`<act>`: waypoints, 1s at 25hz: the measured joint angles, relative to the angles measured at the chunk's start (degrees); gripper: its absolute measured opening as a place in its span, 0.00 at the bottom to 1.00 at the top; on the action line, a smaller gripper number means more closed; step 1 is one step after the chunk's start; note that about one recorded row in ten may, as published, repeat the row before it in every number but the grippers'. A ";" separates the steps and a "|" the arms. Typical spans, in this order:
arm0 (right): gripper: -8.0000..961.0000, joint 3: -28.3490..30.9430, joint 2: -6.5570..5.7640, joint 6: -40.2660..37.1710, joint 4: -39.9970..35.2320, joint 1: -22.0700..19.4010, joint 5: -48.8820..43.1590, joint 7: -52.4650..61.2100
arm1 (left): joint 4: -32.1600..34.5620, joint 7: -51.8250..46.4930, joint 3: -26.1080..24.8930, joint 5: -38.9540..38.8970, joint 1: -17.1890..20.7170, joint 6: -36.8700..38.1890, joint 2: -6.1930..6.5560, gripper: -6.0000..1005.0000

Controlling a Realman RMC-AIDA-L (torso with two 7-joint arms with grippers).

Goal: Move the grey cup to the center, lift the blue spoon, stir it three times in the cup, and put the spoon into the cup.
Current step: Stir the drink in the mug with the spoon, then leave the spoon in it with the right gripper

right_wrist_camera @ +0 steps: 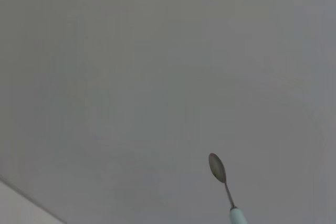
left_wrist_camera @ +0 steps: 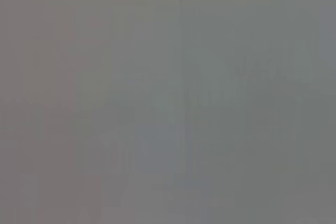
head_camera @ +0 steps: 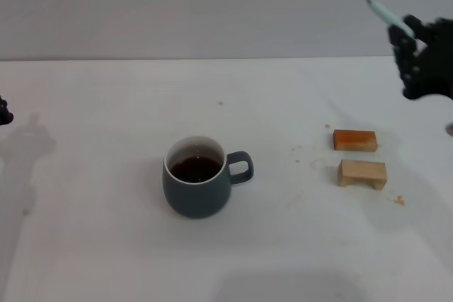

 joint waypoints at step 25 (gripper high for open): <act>0.13 25.47 8.42 46.70 -0.09 30.01 28.55 -17.14 | 4.52 -0.44 -2.71 -0.24 -3.52 -0.14 -0.08 0.00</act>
